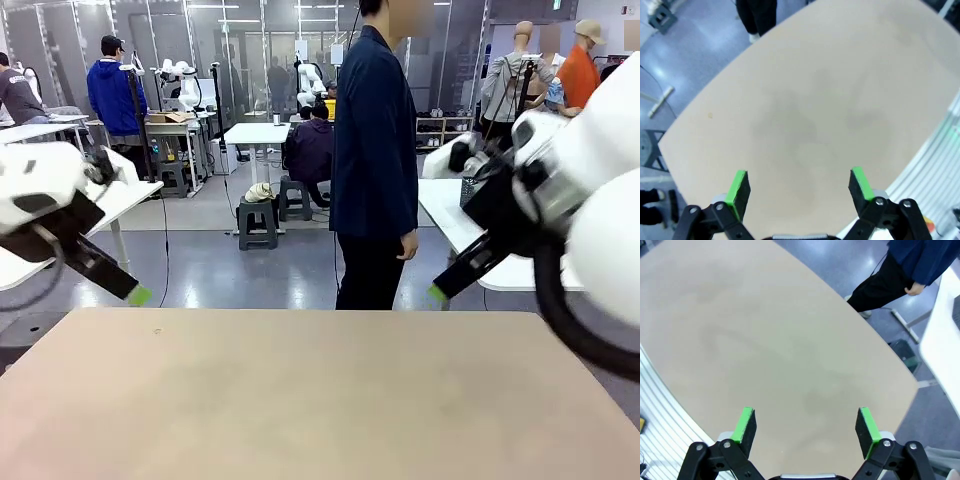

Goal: Fold the towels and place them in the basket.
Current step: When a person lays out a Towel with hook on the table, fold it in half twice.

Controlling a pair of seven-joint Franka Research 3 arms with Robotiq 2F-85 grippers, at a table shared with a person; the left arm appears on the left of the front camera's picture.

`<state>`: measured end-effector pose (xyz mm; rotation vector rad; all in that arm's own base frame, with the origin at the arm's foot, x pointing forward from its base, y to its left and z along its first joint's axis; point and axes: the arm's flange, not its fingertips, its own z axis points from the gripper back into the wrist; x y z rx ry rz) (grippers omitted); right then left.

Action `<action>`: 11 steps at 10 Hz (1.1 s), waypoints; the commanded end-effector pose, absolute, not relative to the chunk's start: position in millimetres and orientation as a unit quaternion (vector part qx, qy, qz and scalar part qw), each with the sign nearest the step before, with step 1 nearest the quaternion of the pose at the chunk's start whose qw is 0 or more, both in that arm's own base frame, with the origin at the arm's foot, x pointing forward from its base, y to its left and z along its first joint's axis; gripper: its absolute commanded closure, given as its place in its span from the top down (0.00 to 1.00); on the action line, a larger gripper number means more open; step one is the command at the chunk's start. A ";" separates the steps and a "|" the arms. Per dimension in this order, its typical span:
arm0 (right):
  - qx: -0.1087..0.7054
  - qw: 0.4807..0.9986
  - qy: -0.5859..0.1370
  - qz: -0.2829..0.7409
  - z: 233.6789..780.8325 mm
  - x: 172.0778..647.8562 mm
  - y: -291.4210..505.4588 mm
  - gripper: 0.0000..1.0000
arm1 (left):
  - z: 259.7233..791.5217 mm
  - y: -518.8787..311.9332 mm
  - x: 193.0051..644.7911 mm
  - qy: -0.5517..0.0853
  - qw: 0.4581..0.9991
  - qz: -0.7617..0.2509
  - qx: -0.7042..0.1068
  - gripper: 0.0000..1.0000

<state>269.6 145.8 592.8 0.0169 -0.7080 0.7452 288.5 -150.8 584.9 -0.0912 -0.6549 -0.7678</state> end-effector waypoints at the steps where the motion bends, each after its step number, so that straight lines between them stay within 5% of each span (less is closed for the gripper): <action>1: -0.006 0.862 -0.342 0.374 630.9 242.9 149.2 1.00 | 627.5 -159.5 258.3 -0.314 0.865 -0.389 -0.039 1.00; 6: -0.010 0.851 -0.364 0.378 683.0 172.8 133.5 1.00 | 688.0 -140.9 172.9 -0.329 0.854 -0.398 -0.058 1.00; 11: -0.014 0.852 -0.369 0.371 688.4 171.5 131.3 1.00 | 694.5 -141.0 171.9 -0.338 0.850 -0.401 -0.049 1.00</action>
